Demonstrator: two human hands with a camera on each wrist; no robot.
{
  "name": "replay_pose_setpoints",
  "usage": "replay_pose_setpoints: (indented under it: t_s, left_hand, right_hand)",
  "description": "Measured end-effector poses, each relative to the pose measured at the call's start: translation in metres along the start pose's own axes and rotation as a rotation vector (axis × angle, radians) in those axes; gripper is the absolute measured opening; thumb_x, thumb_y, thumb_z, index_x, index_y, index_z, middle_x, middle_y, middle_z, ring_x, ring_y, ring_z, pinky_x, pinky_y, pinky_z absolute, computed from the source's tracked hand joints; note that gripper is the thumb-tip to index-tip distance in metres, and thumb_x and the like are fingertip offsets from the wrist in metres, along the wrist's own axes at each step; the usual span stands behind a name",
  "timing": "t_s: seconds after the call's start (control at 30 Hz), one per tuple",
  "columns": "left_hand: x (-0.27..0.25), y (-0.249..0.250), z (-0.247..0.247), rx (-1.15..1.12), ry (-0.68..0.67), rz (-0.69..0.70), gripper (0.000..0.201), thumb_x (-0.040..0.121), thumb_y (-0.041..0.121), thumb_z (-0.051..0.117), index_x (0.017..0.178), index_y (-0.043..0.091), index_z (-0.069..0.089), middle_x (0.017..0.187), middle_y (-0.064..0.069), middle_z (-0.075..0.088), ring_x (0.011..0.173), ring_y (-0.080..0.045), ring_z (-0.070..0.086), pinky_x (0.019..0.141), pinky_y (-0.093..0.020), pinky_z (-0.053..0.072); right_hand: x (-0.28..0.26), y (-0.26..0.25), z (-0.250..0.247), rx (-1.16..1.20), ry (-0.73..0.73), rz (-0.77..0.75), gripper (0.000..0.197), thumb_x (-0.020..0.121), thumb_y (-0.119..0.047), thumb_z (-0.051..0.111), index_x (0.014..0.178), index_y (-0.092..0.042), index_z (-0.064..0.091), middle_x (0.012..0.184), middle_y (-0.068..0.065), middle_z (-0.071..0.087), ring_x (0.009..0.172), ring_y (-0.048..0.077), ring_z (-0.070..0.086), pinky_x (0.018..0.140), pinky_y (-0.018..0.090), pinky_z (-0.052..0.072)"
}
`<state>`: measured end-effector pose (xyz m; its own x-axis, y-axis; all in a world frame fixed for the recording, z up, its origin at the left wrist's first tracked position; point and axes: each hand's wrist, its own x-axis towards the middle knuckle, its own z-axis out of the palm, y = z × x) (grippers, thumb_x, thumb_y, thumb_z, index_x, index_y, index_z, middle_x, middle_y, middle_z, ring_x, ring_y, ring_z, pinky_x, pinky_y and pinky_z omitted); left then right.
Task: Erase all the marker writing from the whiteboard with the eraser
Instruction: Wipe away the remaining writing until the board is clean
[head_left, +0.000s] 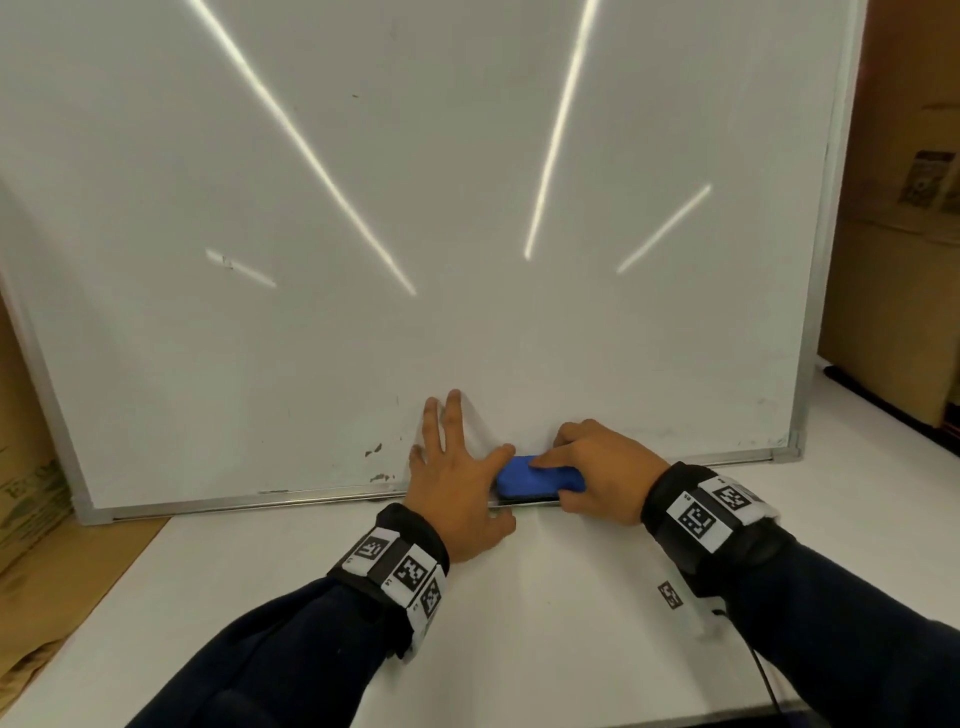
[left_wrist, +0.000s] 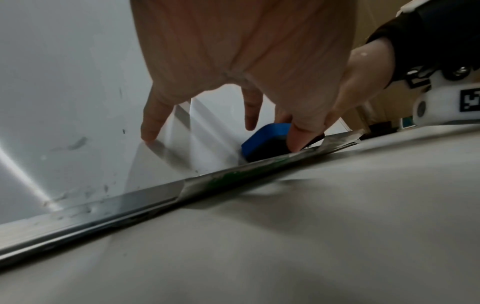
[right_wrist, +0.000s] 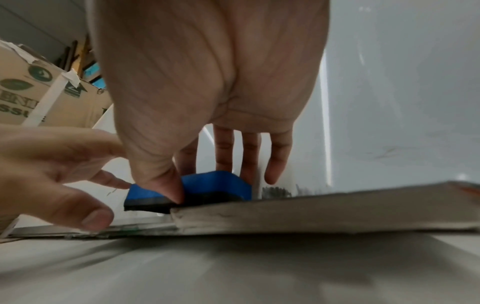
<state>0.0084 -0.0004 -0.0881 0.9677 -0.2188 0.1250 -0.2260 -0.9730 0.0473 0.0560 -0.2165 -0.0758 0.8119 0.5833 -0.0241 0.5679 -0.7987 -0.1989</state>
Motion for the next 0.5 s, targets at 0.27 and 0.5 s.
replay_pose_setpoints:
  t_s: [0.27, 0.5]
  left_hand:
    - [0.009, 0.007, 0.006, 0.162, -0.004, -0.032, 0.031, 0.091, 0.049, 0.057, 0.116, 0.032, 0.053, 0.152, -0.023, -0.037, 0.141, -0.042, -0.033, 0.114, -0.066, 0.009]
    - [0.014, 0.008, 0.004, 0.188, -0.039, -0.06, 0.032, 0.09, 0.045, 0.057, 0.119, 0.034, 0.05, 0.152, -0.024, -0.032, 0.143, -0.047, -0.023, 0.109, -0.07, 0.021]
  right_hand:
    - [-0.004, 0.0, 0.0, -0.011, -0.051, -0.024, 0.058, 0.084, -0.04, 0.068, 0.139, -0.039, 0.049, 0.117, -0.002, 0.043, 0.109, 0.02, 0.039, 0.091, 0.037, 0.046]
    - [0.002, 0.0, -0.002, -0.047, -0.055, -0.021, 0.054, 0.088, -0.029, 0.066, 0.139, -0.037, 0.05, 0.117, 0.001, 0.045, 0.109, 0.023, 0.04, 0.094, 0.036, 0.043]
